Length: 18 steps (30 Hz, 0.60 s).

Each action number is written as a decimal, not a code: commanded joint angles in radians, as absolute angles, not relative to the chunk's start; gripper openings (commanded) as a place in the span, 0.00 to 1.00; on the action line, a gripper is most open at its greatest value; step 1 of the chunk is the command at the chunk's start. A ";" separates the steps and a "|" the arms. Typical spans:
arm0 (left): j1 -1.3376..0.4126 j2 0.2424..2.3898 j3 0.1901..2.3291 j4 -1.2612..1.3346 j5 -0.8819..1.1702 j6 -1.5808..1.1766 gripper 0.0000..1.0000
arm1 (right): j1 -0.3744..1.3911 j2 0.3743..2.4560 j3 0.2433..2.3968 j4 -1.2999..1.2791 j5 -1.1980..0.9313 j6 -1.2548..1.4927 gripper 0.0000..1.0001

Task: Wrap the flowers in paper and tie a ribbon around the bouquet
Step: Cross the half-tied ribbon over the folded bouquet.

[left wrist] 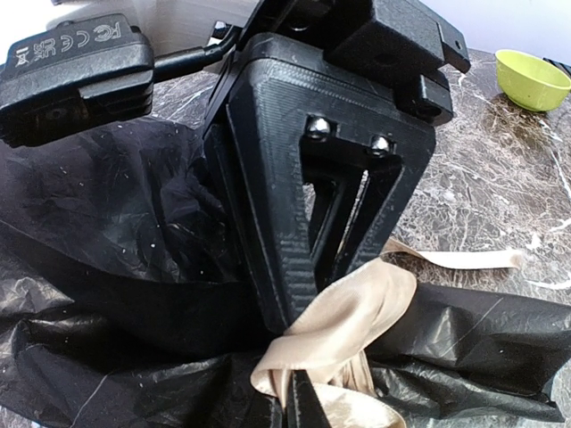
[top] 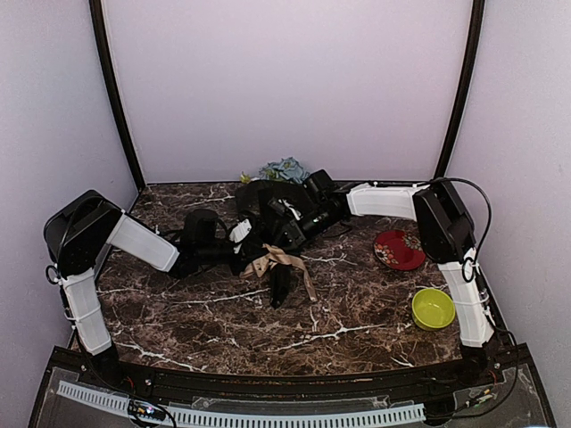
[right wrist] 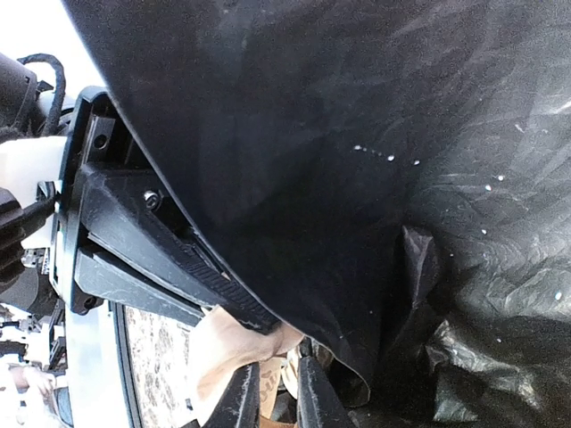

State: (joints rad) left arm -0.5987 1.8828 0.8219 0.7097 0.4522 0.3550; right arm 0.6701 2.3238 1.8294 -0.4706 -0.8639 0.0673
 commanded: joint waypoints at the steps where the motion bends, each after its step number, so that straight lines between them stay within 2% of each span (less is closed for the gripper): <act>1: -0.601 1.847 0.809 0.732 0.459 0.346 0.00 | 0.680 2.329 1.819 -0.442 -0.869 0.078 0.15; 5: -0.602 1.851 0.808 0.734 0.458 0.343 0.00 | 0.682 2.340 1.837 -0.464 -0.835 0.061 0.15; 10: -0.602 1.852 0.810 0.736 0.456 0.342 0.00 | 0.695 2.346 1.849 -0.521 -0.806 0.014 0.25; 18: -0.602 1.870 0.822 0.746 0.470 0.324 0.00 | 0.703 2.318 1.789 -0.463 -0.821 0.040 0.27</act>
State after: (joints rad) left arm -0.5987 1.8828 0.8219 0.7155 0.4538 0.3466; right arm 0.6914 2.3291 1.8236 -0.4957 -0.8295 0.0349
